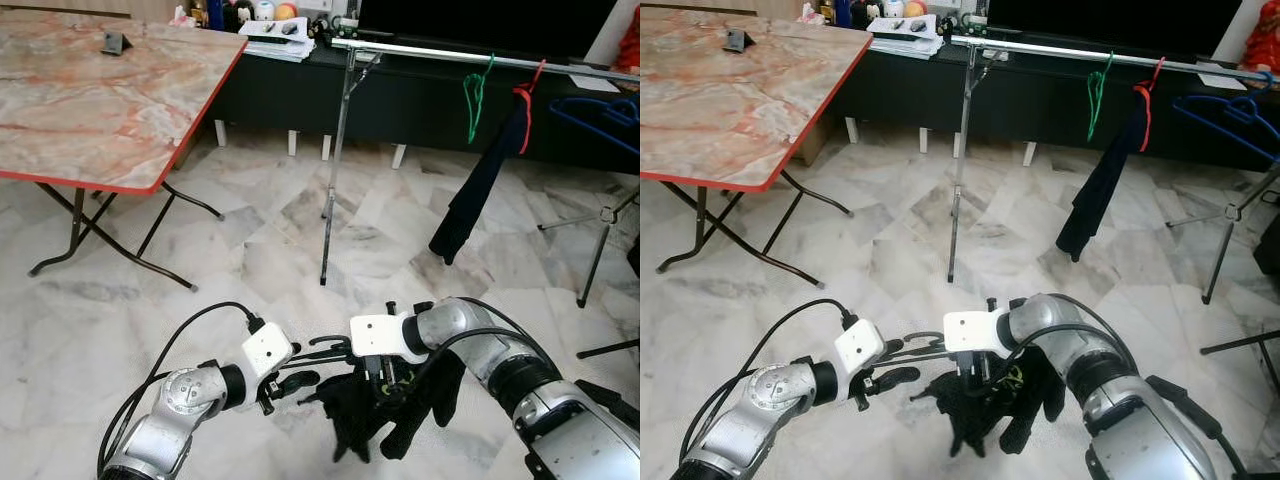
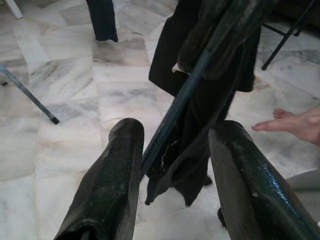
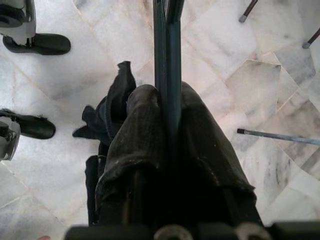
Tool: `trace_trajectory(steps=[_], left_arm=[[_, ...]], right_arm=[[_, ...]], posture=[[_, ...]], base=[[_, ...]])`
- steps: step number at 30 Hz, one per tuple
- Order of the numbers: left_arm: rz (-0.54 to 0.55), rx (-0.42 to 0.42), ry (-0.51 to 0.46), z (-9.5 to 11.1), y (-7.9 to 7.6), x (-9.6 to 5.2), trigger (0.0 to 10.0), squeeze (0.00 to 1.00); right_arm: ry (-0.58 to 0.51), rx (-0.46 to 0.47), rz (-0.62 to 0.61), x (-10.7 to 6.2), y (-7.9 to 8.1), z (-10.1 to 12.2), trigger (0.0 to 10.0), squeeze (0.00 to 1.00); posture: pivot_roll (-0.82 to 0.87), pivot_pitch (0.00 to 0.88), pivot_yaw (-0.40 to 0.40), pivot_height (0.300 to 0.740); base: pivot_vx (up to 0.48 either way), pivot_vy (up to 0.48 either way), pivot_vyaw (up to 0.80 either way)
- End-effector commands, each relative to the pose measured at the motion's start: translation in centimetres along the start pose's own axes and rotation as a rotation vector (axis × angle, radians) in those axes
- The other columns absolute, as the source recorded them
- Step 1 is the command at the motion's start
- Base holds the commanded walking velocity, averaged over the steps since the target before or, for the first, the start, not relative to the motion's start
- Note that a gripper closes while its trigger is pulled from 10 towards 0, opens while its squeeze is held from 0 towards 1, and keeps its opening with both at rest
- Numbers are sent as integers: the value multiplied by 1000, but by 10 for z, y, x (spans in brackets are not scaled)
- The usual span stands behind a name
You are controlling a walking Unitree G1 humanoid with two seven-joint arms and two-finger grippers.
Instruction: Hang hanger
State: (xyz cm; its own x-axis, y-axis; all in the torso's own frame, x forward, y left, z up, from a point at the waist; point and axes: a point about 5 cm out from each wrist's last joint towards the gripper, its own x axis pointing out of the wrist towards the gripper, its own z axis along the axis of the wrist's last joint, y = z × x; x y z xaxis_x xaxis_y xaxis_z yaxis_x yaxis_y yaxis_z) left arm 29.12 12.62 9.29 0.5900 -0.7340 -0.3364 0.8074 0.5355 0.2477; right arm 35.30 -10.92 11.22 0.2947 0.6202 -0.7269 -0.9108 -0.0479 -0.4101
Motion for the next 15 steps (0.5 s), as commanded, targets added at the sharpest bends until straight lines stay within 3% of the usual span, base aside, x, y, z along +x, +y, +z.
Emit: trace_trajectory(steps=[1,10,11,12,13,15], left_arm=[[-19,12,17,-1,-4,5,10000,0],[-22,12,15,1,-6,10,10000,0],[-27,11,16,1,-6,10,9216,0],[-28,11,16,1,-6,10,9216,0],[-28,12,18,1,-6,11,6196,0],[-26,16,22,0,-6,12,6157,0]], right_arm=[[-25,4,-23,-3,-7,4,10000,0],[-63,8,-28,-3,-9,10,10000,0],[-65,8,-29,-3,-10,11,10000,0],[-65,7,-29,-3,-10,11,10000,0],[-66,7,-30,-3,-10,11,10000,0],[-71,7,-31,-4,-11,12,10000,0]], posture=[[100,156,-105,740],[95,160,-102,740],[95,160,-101,740],[95,160,-101,740],[95,160,-101,740],[95,160,-101,740]], base=[[0,0,0],[0,0,0],[0,0,0],[0,0,0],[0,0,0],[0,0,0]])
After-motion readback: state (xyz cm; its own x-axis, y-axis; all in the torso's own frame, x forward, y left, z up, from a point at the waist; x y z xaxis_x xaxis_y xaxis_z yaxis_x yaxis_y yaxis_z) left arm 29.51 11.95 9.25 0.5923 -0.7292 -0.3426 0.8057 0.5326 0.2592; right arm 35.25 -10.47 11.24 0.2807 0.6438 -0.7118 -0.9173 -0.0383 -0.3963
